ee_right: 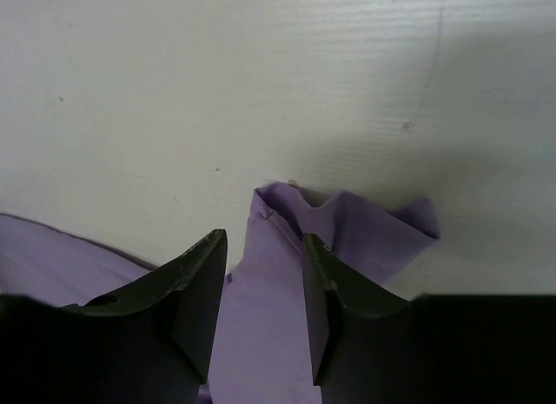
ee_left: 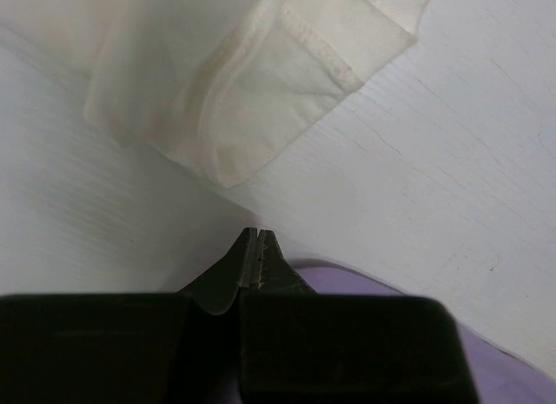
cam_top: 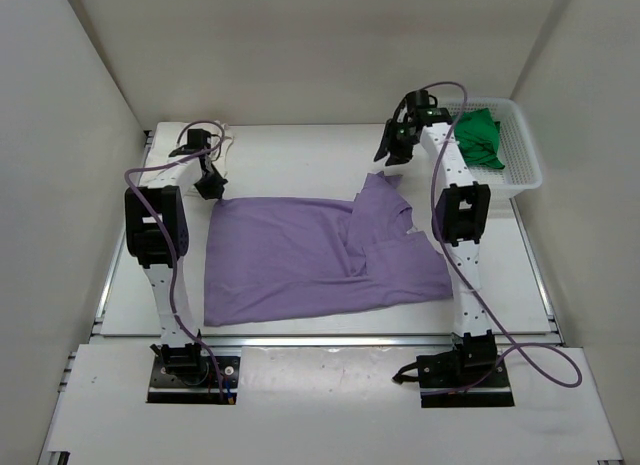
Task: Fold and stack the t-shirts
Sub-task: Grap the side of the flattened tshirt furthest away from the robot with both arms
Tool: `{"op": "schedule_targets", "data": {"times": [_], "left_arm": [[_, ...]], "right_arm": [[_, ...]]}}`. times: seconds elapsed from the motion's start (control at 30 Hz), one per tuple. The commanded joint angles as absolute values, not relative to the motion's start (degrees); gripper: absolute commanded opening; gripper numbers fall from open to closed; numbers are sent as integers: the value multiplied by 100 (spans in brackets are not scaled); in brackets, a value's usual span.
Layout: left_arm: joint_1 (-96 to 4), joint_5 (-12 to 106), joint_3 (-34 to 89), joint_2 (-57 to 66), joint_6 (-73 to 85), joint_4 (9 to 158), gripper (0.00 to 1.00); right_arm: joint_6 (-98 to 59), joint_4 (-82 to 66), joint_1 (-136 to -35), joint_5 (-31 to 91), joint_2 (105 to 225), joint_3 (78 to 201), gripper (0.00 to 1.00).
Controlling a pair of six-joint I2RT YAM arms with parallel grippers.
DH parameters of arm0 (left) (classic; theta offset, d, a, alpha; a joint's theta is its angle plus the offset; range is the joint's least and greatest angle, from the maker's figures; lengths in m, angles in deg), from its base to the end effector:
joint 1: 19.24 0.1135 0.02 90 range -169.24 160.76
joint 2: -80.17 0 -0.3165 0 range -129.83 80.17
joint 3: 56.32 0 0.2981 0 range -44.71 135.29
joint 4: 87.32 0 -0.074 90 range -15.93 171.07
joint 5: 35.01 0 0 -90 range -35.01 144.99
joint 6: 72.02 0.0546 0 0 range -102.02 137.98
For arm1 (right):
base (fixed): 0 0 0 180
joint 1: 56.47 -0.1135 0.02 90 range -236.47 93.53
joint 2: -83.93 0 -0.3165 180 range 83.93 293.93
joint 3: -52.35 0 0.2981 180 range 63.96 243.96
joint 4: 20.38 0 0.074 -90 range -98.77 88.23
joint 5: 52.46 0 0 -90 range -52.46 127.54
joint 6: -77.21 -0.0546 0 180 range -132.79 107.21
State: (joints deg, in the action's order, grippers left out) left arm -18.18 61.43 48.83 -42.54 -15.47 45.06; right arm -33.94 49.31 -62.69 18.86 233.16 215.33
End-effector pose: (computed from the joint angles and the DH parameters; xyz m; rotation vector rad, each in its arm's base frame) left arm 0.5289 0.0159 0.1735 -0.8312 2.5637 -0.0198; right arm 0.6462 0.0880 0.2421 0.2061 2.5717 0.5985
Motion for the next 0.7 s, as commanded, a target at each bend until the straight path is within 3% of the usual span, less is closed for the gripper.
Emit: {"op": "schedule_targets", "data": {"times": [0.0, 0.37, 0.5, 0.57, 0.67], "left_arm": [[-1827, 6132, 4977, -3830, -1524, 4486, 0], [-1862, 6035, 4960, -3857, -1594, 4521, 0], [-1844, 6035, 4995, -3900, -1577, 4522, 0], [-1862, 6061, 5047, -3918, -1594, 4495, 0], [-1844, 6044, 5109, -3927, -1595, 4495, 0]], "right_arm": [[-3309, 5020, -6394, 1898, 23369, 21627, 37], [-3485, 5565, -6526, 2813, 24213, 22550, 37], [-3494, 5460, -6518, 2541, 24284, 22550, 34], [-3494, 5477, -6552, 2191, 24310, 22524, 27], [-3555, 5424, -6535, 1934, 24206, 22567, 32]]}}
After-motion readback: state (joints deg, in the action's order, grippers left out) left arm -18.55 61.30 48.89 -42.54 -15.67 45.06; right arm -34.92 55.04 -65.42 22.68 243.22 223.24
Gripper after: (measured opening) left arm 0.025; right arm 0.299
